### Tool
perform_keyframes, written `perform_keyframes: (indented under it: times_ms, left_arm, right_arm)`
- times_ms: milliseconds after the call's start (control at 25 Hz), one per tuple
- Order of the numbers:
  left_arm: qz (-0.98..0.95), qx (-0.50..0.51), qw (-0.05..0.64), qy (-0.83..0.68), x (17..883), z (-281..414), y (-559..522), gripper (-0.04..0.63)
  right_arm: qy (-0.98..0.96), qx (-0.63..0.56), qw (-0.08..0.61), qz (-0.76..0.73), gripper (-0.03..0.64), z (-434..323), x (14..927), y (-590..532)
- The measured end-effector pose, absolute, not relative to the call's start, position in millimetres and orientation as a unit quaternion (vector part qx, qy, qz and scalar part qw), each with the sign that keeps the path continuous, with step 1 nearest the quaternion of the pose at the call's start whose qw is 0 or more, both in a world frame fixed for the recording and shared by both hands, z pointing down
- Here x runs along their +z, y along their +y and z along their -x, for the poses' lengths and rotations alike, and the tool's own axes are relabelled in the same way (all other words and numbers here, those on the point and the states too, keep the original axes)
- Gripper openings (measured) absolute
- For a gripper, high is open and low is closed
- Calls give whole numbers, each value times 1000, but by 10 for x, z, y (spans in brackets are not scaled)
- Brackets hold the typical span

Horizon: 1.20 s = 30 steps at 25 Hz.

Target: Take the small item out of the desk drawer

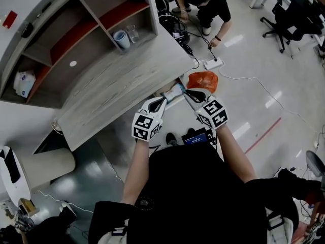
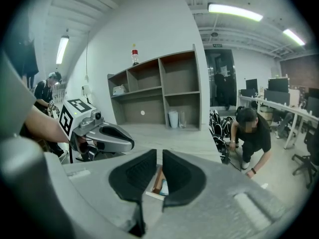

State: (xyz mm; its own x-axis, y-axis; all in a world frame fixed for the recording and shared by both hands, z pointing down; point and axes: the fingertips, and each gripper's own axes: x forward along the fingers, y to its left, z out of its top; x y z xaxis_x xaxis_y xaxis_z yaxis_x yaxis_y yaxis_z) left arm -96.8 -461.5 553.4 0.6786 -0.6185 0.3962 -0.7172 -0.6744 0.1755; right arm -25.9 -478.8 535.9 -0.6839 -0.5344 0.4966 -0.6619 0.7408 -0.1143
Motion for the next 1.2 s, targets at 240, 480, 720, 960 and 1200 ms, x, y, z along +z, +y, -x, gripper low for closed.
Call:
perform_keyframes:
  times_ms: [240, 480, 720, 960, 1200]
  left_arm:
    - [-899, 153, 153, -382, 5450, 845, -4693, 0]
    - [-895, 155, 150, -391, 5408, 768, -4762, 0]
    - [-888, 161, 155, -402, 5450, 684, -4786, 0]
    - [-875, 163, 169, -423, 5527, 665, -4815, 0]
    - [-861, 175, 185, -440, 5650, 583, -4782, 0]
  right_arm:
    - [-912, 135, 217, -320, 5, 153, 5271, -4909]
    - [-915, 138, 216, -312, 3, 77, 5249, -4993]
    - [-918, 145, 215, -301, 3, -34, 5298, -5022]
    - [-920, 153, 225, -283, 3, -169, 5427, -5023]
    - [-925, 158, 238, -250, 3, -261, 5586, -5047]
